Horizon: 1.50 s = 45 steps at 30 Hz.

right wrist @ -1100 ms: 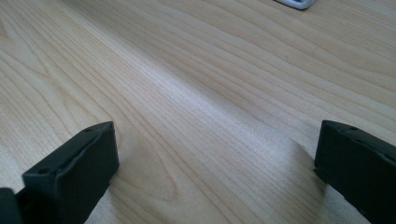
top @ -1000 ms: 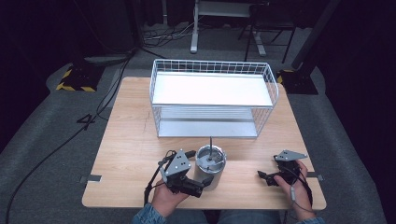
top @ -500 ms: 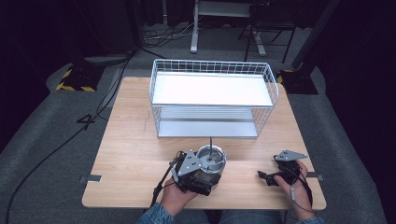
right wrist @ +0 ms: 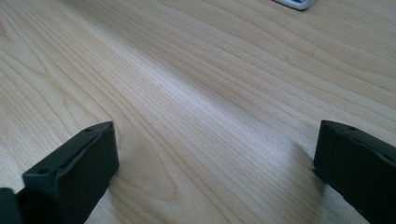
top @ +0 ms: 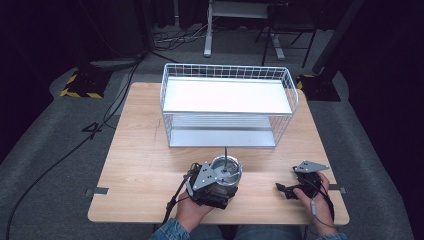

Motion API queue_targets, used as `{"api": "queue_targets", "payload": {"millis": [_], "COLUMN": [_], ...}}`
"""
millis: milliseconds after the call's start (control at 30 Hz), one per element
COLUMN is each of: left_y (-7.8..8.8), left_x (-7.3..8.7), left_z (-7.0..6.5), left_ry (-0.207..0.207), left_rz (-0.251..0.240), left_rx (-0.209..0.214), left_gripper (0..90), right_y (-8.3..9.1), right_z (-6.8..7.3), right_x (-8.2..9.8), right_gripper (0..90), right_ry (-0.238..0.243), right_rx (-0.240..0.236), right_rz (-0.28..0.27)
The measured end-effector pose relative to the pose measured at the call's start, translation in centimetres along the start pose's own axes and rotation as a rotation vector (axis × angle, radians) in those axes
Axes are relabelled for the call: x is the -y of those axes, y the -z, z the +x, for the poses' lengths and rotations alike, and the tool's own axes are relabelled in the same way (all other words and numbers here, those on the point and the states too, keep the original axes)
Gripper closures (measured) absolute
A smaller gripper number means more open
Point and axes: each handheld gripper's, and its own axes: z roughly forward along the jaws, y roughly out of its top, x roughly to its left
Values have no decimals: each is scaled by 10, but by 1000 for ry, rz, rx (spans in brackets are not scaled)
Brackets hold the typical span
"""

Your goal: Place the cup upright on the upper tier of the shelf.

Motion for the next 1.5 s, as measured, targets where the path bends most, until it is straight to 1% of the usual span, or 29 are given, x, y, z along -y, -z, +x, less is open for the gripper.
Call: {"api": "queue_targets", "payload": {"millis": [200,333,433,500,600,867,1033,1233,1500], "left_y": [2,5,6,8,12,28,35,43,52], "left_x": [-2,-6,-8,-10,-14,-31,-40,-50,-64], "left_z": [-2,-4,-4,-4,-4,-2,-1,1,5], "left_ry": [-10,-31,-31,-30,-30,-9,-12,-6,-12], "left_rz": [13,42,56,56,53,33,28,18,4], "left_rx": [-9,-17,-12,-8,-6,7,8,19,13], "left_gripper": [31,34,35,36,36,36,36,36,37], "right_y": [0,0,0,0,0,0,0,0,0], "right_z": [0,0,0,0,0,0,0,0,0], "right_x": [0,0,0,0,0,0,0,0,0], "right_gripper": [4,4,4,4,4,4,4,4,4], "right_ry": [0,0,0,0,0,-1,0,-1,0], "right_rx": [0,1,1,1,1,1,1,1,1], "right_rz": [-1,0,0,0,0,0,0,0,0]}}
